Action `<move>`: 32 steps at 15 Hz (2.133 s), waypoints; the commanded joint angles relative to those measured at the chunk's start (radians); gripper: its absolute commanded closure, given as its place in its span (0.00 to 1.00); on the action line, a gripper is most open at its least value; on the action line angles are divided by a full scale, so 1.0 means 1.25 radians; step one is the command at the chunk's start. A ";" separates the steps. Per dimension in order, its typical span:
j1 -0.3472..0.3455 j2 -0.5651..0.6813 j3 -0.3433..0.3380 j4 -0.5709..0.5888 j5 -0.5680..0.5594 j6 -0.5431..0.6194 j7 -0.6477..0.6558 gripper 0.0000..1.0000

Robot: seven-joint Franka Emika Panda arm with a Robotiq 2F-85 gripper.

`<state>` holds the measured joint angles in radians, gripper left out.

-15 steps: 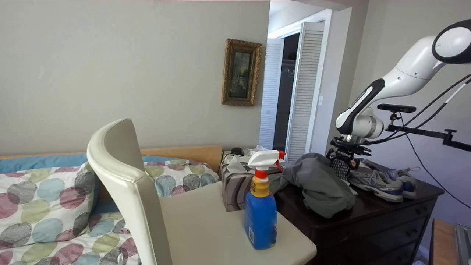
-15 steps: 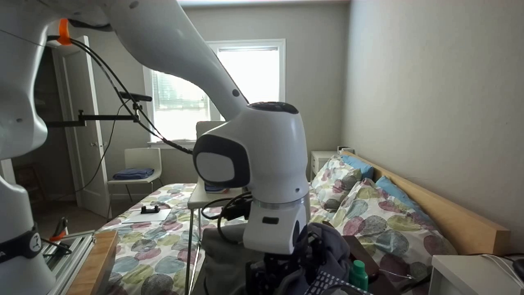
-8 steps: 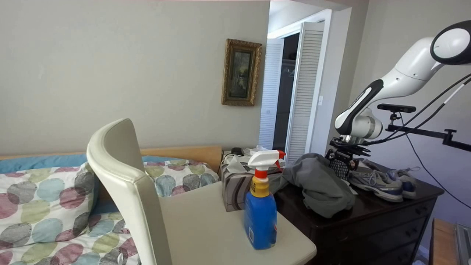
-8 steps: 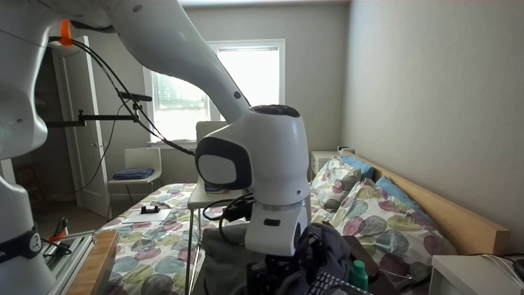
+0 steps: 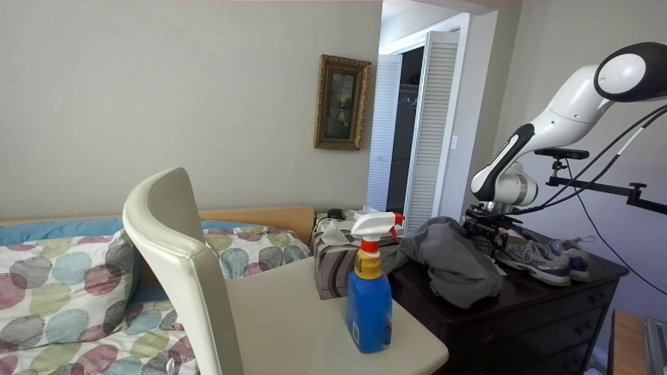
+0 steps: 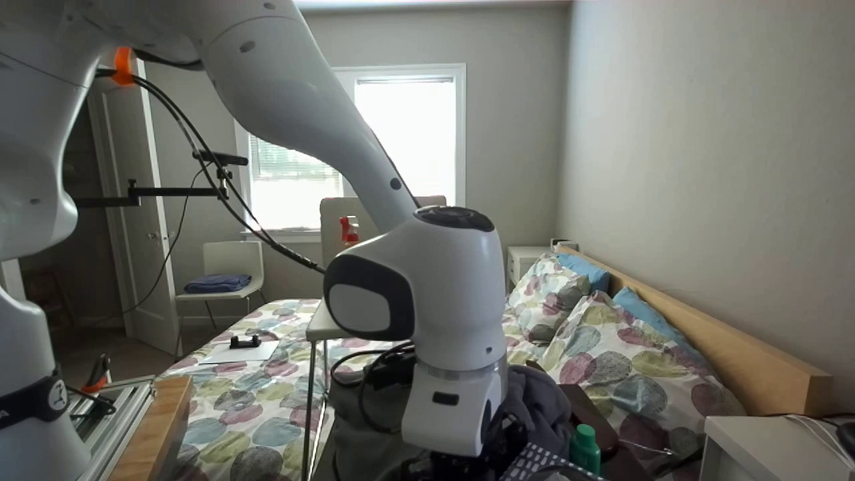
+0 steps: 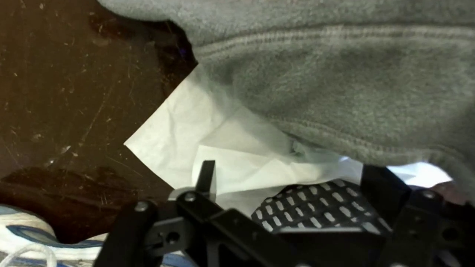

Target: Use the white napkin to wipe the nozzle on the spray bottle.

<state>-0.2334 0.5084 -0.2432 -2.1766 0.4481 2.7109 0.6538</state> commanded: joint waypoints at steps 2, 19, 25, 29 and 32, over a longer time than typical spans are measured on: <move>0.003 0.061 -0.002 0.041 -0.012 0.023 -0.005 0.02; 0.073 0.047 -0.090 0.004 -0.142 -0.078 -0.012 0.99; 0.083 -0.078 -0.126 -0.102 -0.283 -0.217 -0.100 0.99; 0.047 -0.219 -0.129 -0.181 -0.308 -0.259 -0.197 0.99; 0.000 -0.332 -0.112 -0.217 -0.258 -0.314 -0.298 0.99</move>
<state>-0.1748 0.2667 -0.4079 -2.3663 0.0987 2.3844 0.3891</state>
